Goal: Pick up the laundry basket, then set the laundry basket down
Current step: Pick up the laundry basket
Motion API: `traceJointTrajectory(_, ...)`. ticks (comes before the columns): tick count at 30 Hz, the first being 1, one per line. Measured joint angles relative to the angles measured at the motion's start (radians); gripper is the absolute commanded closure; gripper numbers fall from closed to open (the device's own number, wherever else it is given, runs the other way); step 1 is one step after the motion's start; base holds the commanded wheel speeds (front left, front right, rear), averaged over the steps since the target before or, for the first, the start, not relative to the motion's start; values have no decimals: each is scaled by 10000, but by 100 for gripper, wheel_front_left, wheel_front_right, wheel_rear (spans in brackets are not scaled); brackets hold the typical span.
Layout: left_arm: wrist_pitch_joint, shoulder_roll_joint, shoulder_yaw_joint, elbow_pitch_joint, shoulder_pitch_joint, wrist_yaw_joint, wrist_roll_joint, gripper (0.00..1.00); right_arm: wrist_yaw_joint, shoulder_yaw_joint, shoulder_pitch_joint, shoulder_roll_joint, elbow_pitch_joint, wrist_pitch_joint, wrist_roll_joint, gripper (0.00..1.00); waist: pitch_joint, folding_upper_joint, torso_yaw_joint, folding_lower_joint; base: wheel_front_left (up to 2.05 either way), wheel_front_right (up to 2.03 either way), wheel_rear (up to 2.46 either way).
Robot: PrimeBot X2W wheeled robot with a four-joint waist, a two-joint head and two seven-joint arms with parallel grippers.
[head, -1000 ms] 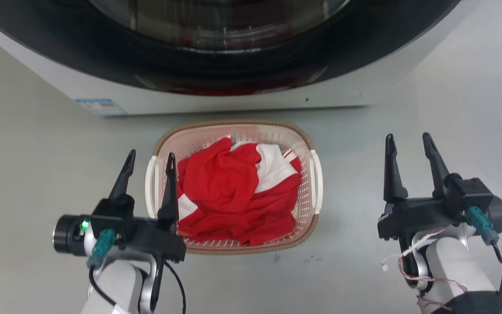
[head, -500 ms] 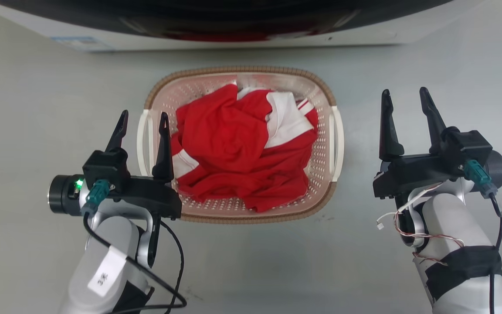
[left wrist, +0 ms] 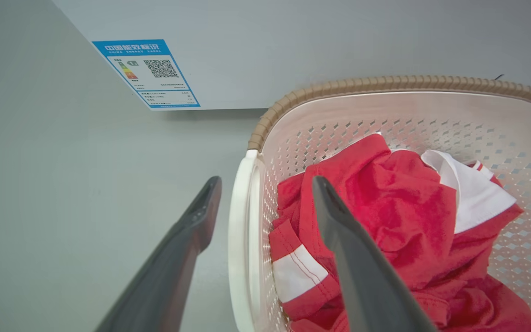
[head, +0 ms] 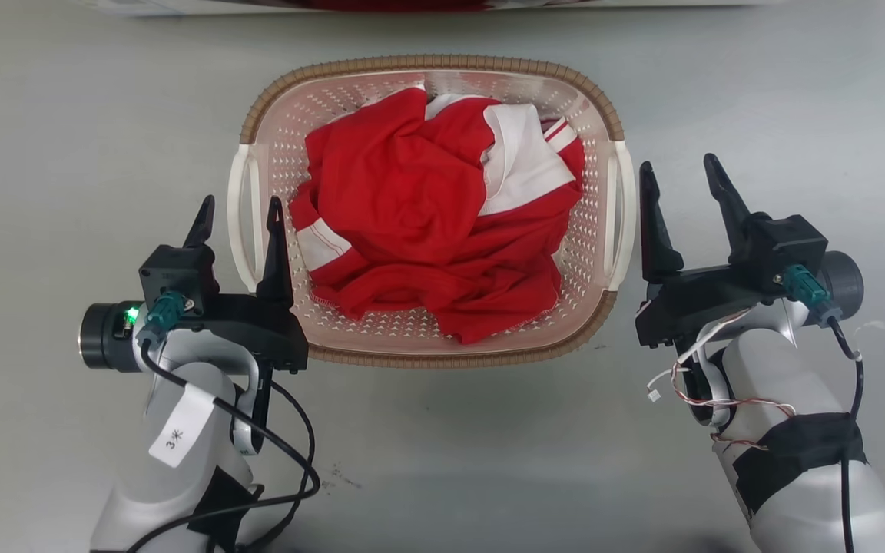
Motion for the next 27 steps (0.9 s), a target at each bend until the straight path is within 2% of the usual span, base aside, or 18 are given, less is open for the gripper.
traceJointTrajectory(27,0,-38,416,1912,-1339,-81,-104,0,153,1085,-872,2,794,0,813,0,1261,-1,133,0,0,0,0)
